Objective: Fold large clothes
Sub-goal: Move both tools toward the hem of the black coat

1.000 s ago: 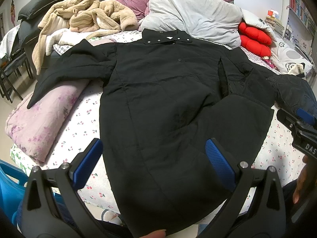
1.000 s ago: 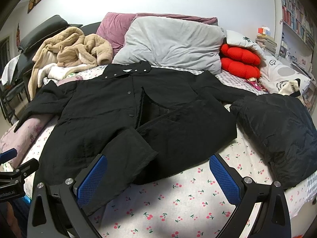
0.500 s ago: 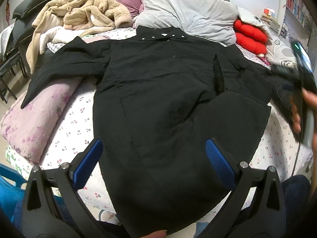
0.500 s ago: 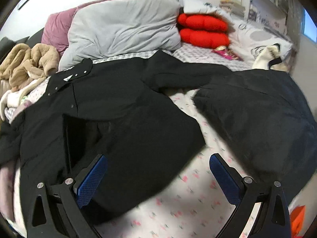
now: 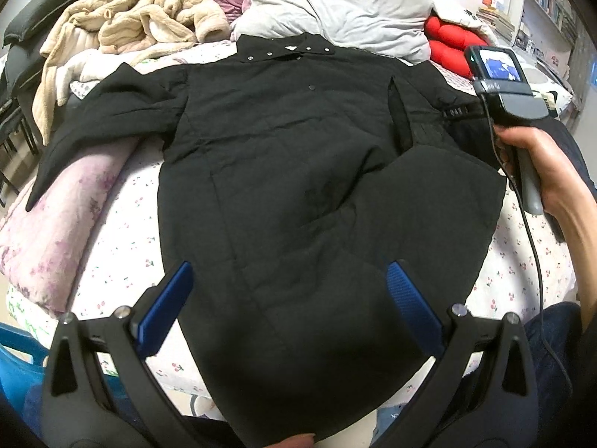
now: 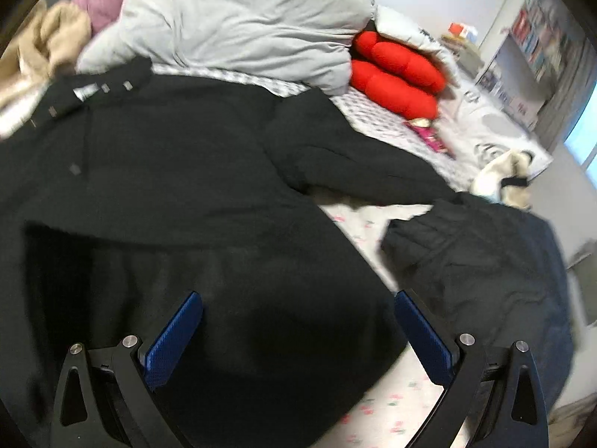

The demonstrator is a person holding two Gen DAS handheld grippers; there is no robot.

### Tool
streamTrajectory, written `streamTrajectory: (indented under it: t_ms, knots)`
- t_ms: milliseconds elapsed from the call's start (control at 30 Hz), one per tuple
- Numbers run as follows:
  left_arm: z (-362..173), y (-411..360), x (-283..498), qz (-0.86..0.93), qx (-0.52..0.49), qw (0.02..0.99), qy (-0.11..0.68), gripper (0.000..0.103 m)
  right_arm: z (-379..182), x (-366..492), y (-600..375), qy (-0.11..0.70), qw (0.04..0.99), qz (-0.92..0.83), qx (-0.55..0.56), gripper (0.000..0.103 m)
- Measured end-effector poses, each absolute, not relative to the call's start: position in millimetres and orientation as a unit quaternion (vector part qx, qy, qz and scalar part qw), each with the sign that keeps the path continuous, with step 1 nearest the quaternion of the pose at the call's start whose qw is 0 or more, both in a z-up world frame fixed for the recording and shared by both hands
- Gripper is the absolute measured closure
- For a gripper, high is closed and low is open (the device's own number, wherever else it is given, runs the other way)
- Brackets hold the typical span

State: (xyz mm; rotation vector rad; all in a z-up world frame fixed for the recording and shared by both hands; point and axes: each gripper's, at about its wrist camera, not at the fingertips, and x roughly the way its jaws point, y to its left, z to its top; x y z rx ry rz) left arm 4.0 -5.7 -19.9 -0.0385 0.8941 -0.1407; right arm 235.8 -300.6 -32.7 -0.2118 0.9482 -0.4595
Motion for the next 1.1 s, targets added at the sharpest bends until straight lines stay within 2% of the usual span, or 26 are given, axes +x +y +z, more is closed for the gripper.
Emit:
streamTrajectory:
  t_ms: [233,333,400,667,833,933,1100]
  knots:
    - [-14,-3,0,-0.08,-0.03,0.902,0.423,0.0,-33,194,-348,0.483,0.845,-0.223,-0.054,0.0]
    - [-15,-6,0,-0.087,-0.024,0.899,0.428,0.0,-14,180,-363,0.46,0.865,-0.199,0.021,0.0]
    - [-16,-12,-2,-0.095,-0.015,0.898,0.43,0.0,4,178,-357,0.438,0.876,-0.2,0.027,0.0]
    - [-29,-46,-8,-0.13,0.042,0.889,0.437,0.0,-12,232,-274,0.427,0.884,-0.176,-0.08,0.0]
    - [-36,-54,-15,-0.13,0.08,0.891,0.427,0.0,-54,254,-255,0.462,0.835,-0.211,-0.21,0.0]
    - [-40,-54,-17,-0.134,0.087,0.888,0.431,0.0,-60,235,-279,0.493,0.82,-0.214,-0.198,0.0]
    - [-38,-47,-14,-0.145,0.071,0.885,0.436,0.0,-49,151,-324,0.514,0.808,-0.223,-0.182,0.0]
